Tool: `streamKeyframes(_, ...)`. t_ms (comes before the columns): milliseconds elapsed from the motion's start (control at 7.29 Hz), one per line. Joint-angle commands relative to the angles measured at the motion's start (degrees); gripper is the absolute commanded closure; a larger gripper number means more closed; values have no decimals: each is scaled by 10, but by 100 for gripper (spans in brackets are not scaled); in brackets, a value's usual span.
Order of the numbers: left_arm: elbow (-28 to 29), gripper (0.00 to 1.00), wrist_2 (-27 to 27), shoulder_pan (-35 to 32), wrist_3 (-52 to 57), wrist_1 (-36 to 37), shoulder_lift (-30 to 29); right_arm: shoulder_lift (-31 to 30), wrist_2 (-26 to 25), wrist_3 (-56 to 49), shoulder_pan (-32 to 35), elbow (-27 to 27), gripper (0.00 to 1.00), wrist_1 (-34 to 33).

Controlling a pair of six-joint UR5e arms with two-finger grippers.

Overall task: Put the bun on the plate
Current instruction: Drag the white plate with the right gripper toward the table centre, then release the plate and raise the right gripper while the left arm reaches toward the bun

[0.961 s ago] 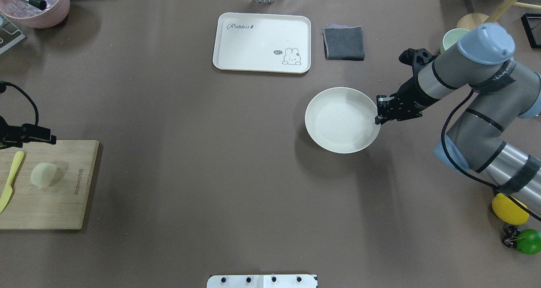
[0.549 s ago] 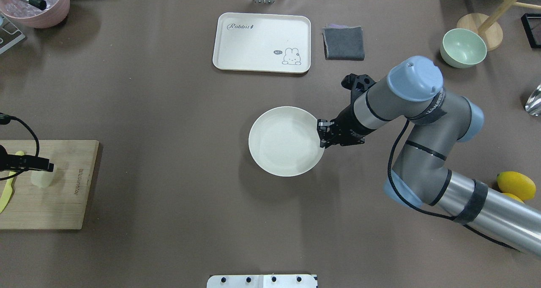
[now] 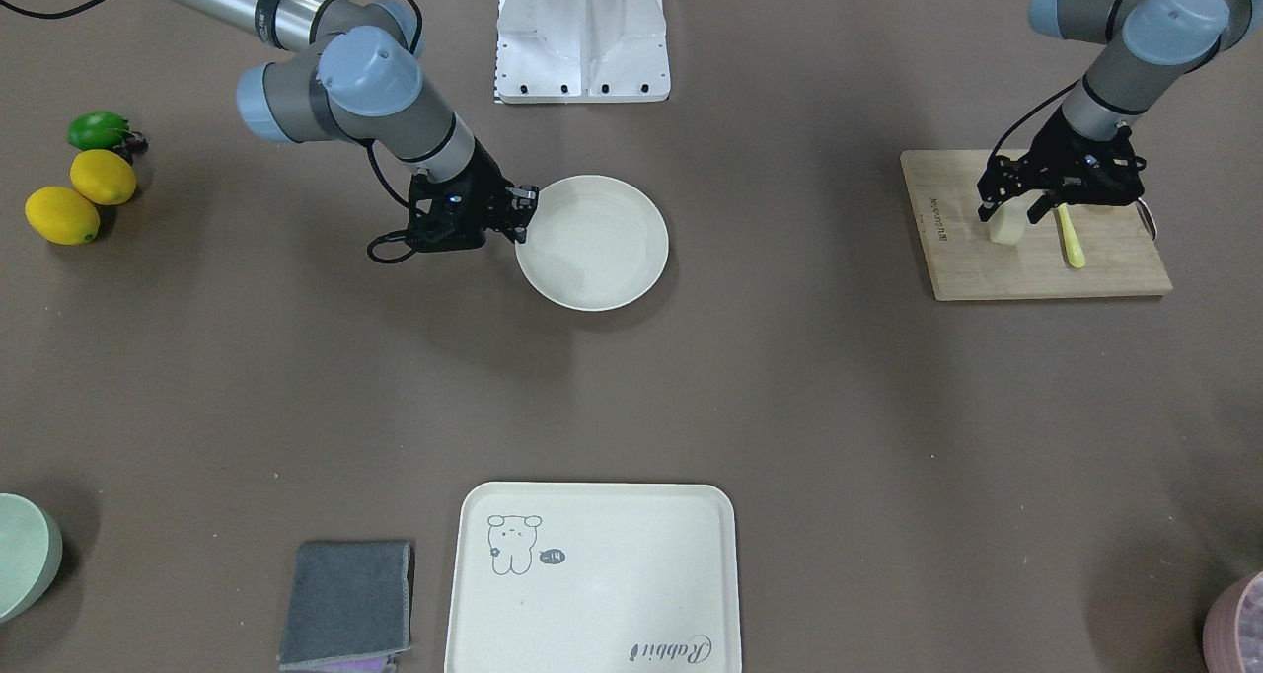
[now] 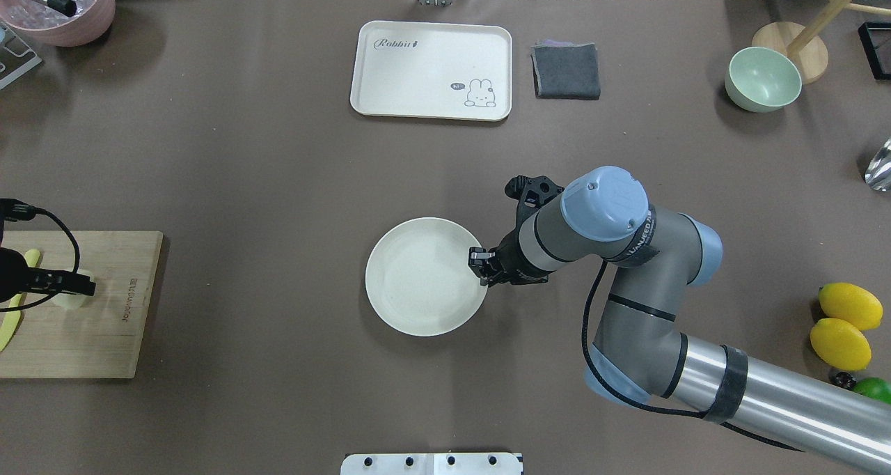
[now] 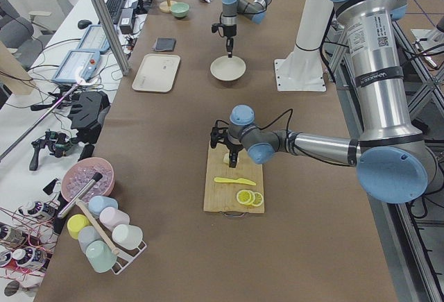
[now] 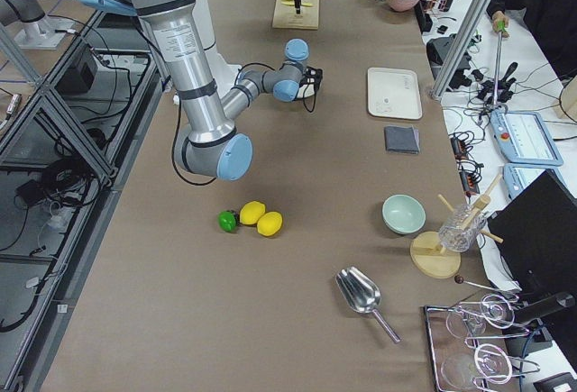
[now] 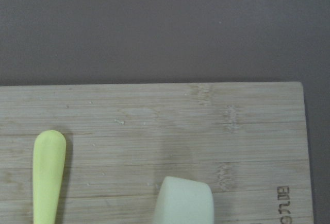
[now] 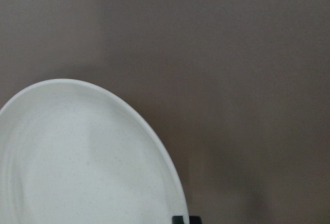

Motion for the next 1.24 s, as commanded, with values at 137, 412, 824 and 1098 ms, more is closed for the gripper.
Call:
streamKeyframes(137, 5, 67, 0, 2, 1, -9, -3, 2, -10, 2, -9, -2, 1, 1)
streamKeyframes(412, 0, 76, 0, 2, 1, -9, -4, -2, 1, -1, 13, 21, 0, -4)
streamKeyframes(824, -22, 75, -23, 0, -26, 0, -54, -77, 72, -79, 128, 61, 0, -8)
streamKeyframes(1098, -35, 75, -26, 0, -100, 55, -138, -152, 139, -230, 225, 66, 0, -8)
